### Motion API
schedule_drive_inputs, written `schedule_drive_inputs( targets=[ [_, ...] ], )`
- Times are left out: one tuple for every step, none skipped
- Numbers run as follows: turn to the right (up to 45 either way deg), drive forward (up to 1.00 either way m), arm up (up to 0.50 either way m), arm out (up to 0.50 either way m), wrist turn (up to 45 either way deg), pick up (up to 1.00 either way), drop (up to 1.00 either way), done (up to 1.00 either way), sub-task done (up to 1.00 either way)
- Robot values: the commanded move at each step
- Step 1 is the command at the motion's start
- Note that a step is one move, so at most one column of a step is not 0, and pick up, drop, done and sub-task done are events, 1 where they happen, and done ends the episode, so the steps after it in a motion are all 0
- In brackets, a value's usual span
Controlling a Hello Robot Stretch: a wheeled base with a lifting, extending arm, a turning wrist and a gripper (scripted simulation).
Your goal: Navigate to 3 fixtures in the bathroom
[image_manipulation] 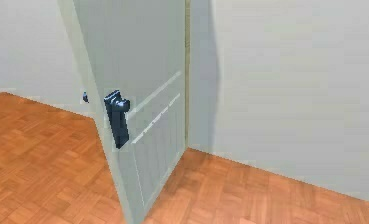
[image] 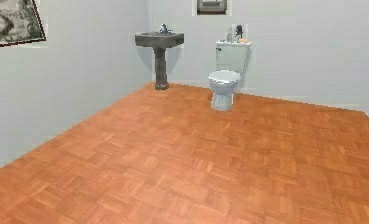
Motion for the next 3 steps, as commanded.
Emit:
schedule_drive_inputs(
  targets=[
    [9.0, 0.00, 0.00, 0.00, 0.0, 0.00, 0.00, 0.00, 0.00],
    [0.0, 0.20, 0.00, 0.00, 0.0, 0.00, 0.00, 0.00, 0.00],
    [12.0, 0.00, 0.00, 0.00, 0.0, 0.00, 0.00, 0.00, 0.00]
  ],
)
